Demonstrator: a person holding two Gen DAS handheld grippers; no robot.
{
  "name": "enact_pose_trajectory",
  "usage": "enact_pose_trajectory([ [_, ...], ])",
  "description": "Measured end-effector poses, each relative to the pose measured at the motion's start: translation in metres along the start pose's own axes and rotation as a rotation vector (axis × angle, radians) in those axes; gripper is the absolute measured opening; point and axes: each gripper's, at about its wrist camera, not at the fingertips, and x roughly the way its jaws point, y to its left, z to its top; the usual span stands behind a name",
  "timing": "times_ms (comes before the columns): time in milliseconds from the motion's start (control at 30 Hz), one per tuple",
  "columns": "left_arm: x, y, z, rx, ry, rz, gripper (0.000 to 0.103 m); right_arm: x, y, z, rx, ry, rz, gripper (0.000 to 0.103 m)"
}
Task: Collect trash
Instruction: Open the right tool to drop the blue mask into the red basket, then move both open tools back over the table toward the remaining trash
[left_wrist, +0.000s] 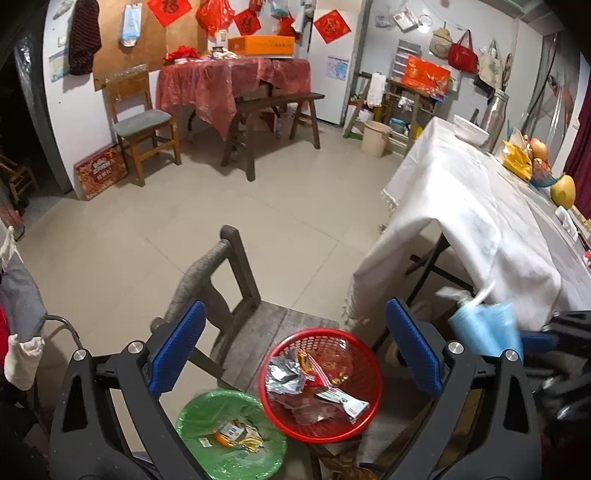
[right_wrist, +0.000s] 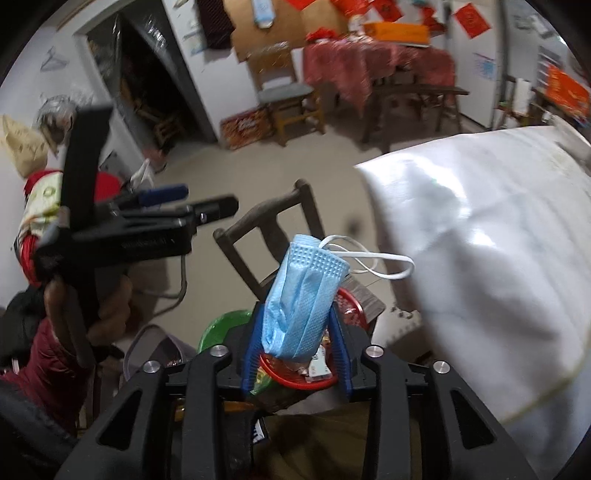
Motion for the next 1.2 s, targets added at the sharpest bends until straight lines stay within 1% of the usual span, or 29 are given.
enact_pose_trajectory([
  [100,-0.004,0.003,0.002,-0.004,-0.010,0.011,0.094,0.006,0.001,0.006,-0.003,-0.002,0.014,0.048],
  [200,-0.006,0.004,0.003,-0.006,-0.016,0.011,0.094,0.001,-0.002,0.007,0.001,-0.025,0.013,0.054],
  [267,-0.006,0.003,0.003,-0.004,-0.017,0.010,0.094,-0.005,-0.007,0.008,0.009,-0.040,-0.006,0.054],
  [367,-0.005,-0.001,0.003,0.004,-0.012,0.007,0.094,-0.013,-0.015,0.004,0.026,-0.056,-0.011,0.054],
  [567,-0.011,-0.019,0.005,0.040,-0.023,-0.004,0.094,-0.039,-0.031,-0.004,0.054,-0.114,-0.047,0.055],
  [733,-0.018,-0.039,0.009,0.065,-0.033,-0.038,0.094,-0.063,-0.051,-0.012,0.093,-0.175,-0.074,0.060],
  [967,-0.025,-0.080,0.016,0.123,-0.050,-0.089,0.094,-0.095,-0.073,-0.031,0.164,-0.260,-0.121,0.063],
  [1067,-0.027,-0.099,0.019,0.145,-0.055,-0.117,0.094,-0.112,-0.089,-0.042,0.202,-0.300,-0.154,0.068],
  [1200,-0.027,-0.126,0.024,0.182,-0.056,-0.149,0.094,-0.133,-0.113,-0.059,0.265,-0.348,-0.193,0.070],
])
